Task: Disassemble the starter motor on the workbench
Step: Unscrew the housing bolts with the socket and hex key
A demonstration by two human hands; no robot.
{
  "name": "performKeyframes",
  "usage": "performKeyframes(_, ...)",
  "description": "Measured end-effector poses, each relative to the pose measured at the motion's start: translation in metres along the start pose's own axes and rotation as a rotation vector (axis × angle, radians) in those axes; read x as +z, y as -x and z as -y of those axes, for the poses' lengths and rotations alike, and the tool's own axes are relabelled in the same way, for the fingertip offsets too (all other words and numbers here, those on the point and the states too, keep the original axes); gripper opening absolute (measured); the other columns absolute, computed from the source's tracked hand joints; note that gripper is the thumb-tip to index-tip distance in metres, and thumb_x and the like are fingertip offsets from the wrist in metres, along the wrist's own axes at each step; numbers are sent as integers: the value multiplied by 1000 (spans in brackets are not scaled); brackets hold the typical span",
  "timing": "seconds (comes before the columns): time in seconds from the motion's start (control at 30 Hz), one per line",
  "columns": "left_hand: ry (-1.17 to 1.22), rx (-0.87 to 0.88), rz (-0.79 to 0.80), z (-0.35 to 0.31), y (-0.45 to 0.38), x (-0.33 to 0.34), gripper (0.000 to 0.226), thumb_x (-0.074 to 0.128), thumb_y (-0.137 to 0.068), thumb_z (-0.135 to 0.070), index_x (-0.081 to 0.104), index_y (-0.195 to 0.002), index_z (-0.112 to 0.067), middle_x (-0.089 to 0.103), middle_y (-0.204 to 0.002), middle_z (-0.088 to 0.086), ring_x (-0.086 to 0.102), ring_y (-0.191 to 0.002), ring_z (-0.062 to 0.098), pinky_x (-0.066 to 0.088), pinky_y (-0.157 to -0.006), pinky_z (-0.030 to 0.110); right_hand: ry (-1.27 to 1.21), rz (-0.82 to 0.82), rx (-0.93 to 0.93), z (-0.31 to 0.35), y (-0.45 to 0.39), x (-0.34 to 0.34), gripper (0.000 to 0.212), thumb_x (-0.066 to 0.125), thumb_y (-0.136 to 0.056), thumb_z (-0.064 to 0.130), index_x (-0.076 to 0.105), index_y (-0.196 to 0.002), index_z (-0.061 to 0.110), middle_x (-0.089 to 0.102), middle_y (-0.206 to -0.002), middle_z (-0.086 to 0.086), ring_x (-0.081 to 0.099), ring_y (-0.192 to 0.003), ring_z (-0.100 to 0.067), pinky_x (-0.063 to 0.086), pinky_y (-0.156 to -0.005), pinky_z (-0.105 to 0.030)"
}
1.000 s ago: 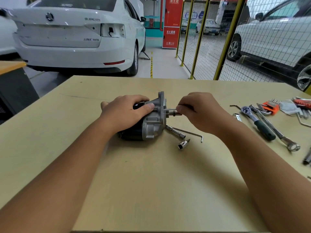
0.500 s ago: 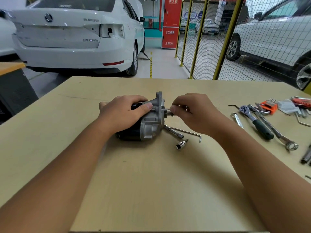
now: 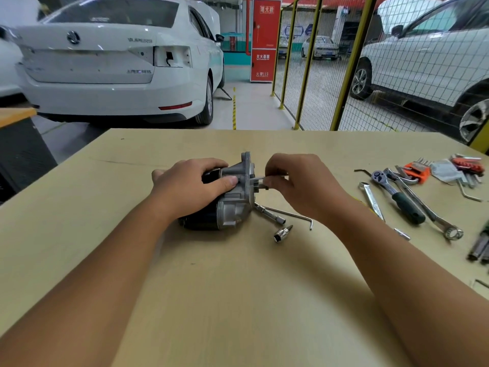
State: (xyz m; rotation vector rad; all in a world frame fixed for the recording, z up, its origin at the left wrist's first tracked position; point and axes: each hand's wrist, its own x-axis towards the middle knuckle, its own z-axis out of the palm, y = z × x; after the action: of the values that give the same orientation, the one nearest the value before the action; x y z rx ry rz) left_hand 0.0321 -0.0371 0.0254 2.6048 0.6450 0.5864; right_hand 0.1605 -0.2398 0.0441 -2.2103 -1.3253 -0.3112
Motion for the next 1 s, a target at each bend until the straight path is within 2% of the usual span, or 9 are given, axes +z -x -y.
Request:
performKeyframes(0.13, -7, 8, -1, 0, 0, 0, 72, 26, -66, -95, 55, -124, -63, 64, -120, -27, 54, -121, 13, 23, -89, 41, -10, 64, -26, -4, -1, 0, 14, 59, -98, 29, 70, -96, 21, 64, -85, 1, 56, -81, -19, 48, -75, -38)
performKeyframes(0.27, 18, 9, -5, 1, -1, 0, 64, 23, -73, -93, 52, -122, -65, 63, -115, -31, 53, -116, 10, 22, -89, 42, 17, 83, 2, -8, -4, -4, 23, 56, -100, 27, 73, -93, 11, 62, -82, -3, 55, -80, -22, 41, -70, -34)
performKeyframes(0.4, 27, 4, 1, 1, -1, 0, 64, 25, -70, -94, 51, -121, -66, 61, -110, -32, 46, -105, 5, 21, -88, 41, 35, 79, -37, -4, -1, -5, 18, 61, -98, 25, 75, -93, 16, 64, -84, 1, 59, -84, -22, 47, -76, -39)
performKeyframes(0.5, 10, 1, 3, 2, -1, 1, 70, 27, -67, -96, 54, -123, -64, 64, -118, -30, 53, -114, 8, 22, -88, 41, 95, 9, -20, -3, -1, -7, 12, 65, -94, 34, 72, -87, 28, 60, -83, 13, 57, -86, -17, 46, -80, -42)
performKeyframes(0.57, 4, -2, 4, 2, -1, 1, 73, 28, -65, -97, 55, -124, -63, 65, -120, -29, 54, -121, 10, 22, -88, 40, 102, -13, -20, -2, 0, -8, 10, 69, -91, 37, 71, -85, 30, 61, -81, 14, 56, -83, -14, 47, -79, -41)
performKeyframes(0.67, -2, 4, 3, 1, 0, 0, 76, 27, -64, -97, 55, -125, -62, 64, -122, -30, 54, -124, 10, 22, -88, 39, 27, -13, -28, -3, 1, -9, 9, 72, -89, 33, 74, -86, 26, 64, -81, 12, 56, -76, -12, 50, -72, -38)
performKeyframes(0.8, -6, 2, 1, 0, 0, 0, 75, 27, -65, -96, 55, -126, -62, 64, -125, -30, 54, -125, 12, 22, -88, 39, -69, 8, -46, -5, 2, -10, 14, 73, -89, 32, 75, -84, 19, 63, -71, 9, 55, -67, -7, 42, -63, -26)
performKeyframes(0.87, -2, 0, 6, -1, 0, -1, 74, 28, -67, -95, 55, -127, -61, 64, -125, -29, 54, -125, 12, 22, -89, 40, -66, 11, -66, -6, 1, -12, 18, 71, -91, 32, 77, -84, 16, 62, -69, 4, 55, -66, -12, 43, -61, -29)
performKeyframes(1.0, 14, 0, 25, -2, 2, -3, 68, 32, -73, -91, 56, -128, -60, 63, -126, -29, 53, -125, 11, 22, -90, 41, -18, 78, -61, -10, -1, -14, 23, 64, -97, 30, 78, -91, 12, 63, -76, -1, 56, -73, -18, 47, -69, -35)
